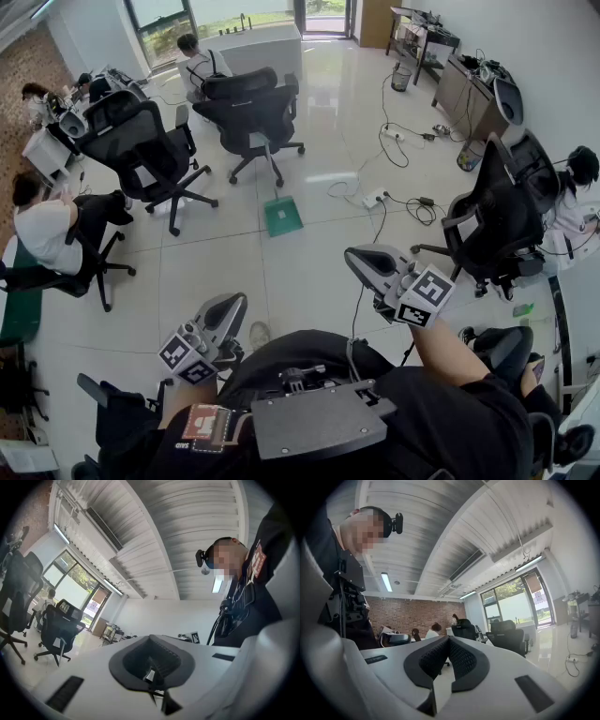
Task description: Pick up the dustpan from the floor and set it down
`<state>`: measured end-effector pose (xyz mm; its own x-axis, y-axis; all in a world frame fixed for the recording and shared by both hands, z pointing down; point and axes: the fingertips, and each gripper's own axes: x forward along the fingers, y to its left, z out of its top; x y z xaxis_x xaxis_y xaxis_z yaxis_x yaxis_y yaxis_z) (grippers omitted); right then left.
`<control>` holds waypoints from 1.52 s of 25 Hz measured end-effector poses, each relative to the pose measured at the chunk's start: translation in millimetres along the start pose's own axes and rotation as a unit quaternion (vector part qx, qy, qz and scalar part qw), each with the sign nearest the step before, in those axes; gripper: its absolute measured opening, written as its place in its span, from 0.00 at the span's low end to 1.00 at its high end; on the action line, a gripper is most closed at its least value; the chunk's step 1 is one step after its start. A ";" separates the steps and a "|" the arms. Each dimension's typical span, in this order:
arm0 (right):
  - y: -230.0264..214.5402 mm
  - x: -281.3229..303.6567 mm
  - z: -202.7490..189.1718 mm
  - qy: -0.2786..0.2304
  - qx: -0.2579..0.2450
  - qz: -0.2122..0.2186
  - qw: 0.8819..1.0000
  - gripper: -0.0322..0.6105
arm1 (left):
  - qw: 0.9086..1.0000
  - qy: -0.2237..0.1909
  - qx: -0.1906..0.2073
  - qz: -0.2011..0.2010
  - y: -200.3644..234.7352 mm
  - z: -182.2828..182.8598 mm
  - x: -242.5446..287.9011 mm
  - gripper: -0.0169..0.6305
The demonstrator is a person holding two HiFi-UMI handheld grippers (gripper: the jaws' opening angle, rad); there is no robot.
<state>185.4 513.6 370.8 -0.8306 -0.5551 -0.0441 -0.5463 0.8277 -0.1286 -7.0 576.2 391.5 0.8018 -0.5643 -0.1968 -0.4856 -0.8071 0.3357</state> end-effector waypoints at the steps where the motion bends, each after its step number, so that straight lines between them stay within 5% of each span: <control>1: -6.7 25.3 -3.5 0.002 -0.001 -0.002 1.000 0.07 | 1.000 -0.002 -0.002 -0.004 25.7 6.1 -3.5 0.05; 9: -59.7 247.6 -5.4 0.002 -0.022 -0.019 1.000 0.07 | 0.999 0.005 0.016 -0.036 251.6 75.7 -26.8 0.05; 15: -123.3 484.8 4.1 0.015 -0.030 -0.051 0.998 0.07 | 0.997 0.012 0.019 -0.072 474.6 174.0 -49.2 0.05; 22: -235.3 622.7 24.2 0.054 -0.021 -0.038 0.998 0.07 | 0.999 0.002 0.008 -0.049 615.4 252.4 12.7 0.05; 25: -290.9 658.4 -5.1 0.056 -0.021 -0.029 0.998 0.07 | 1.000 0.005 0.015 -0.027 667.5 239.8 32.2 0.05; 29: -403.7 716.1 -59.3 0.060 -0.009 0.005 0.998 0.07 | 0.999 0.008 0.034 0.027 756.7 215.5 80.0 0.05; 35: -642.6 784.8 -111.6 0.111 0.011 0.061 0.992 0.18 | 0.989 -0.015 0.017 0.146 896.6 206.6 231.2 0.05; 38: -745.4 813.5 -140.2 0.146 0.008 0.072 0.987 0.22 | 0.985 -0.004 0.013 0.169 948.3 198.9 303.1 0.05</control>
<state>-98.3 -543.3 569.7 -0.8964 -0.3828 0.2232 -0.4208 0.8932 -0.1581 -293.8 -394.8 467.0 0.5900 -0.8030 -0.0844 -0.7335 -0.5767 0.3596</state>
